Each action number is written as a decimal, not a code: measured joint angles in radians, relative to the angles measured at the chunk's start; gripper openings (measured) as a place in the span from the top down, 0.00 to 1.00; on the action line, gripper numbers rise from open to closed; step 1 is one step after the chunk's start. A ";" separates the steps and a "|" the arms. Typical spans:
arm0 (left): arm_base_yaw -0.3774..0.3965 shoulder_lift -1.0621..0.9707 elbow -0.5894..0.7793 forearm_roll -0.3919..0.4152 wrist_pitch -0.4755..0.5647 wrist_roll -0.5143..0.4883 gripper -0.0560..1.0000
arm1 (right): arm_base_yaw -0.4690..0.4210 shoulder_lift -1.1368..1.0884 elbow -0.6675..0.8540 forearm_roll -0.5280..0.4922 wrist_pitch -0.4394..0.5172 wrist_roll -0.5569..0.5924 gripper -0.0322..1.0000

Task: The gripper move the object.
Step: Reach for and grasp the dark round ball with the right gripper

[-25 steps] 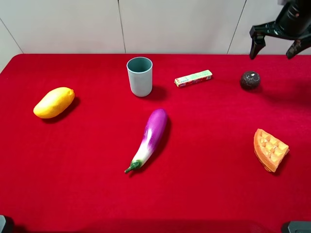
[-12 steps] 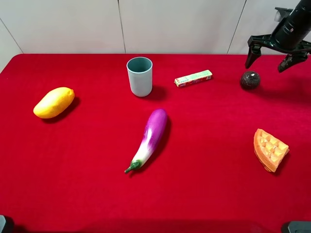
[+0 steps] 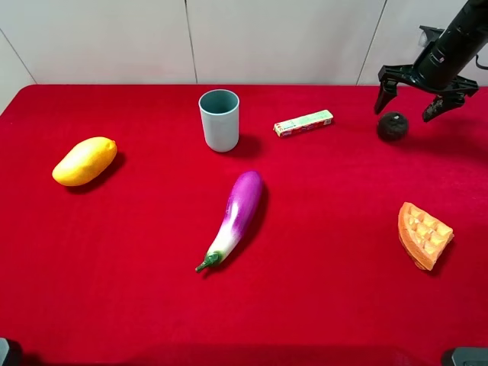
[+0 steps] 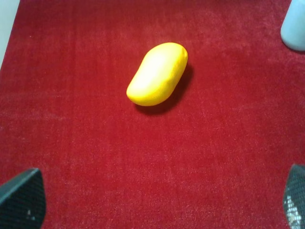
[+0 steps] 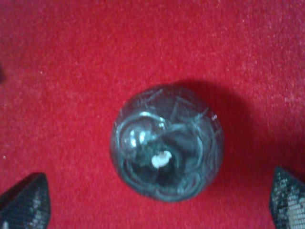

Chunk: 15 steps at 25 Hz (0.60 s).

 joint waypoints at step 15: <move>0.000 0.000 0.000 0.000 0.000 0.000 0.01 | 0.000 0.072 -0.004 0.000 -0.048 0.000 0.30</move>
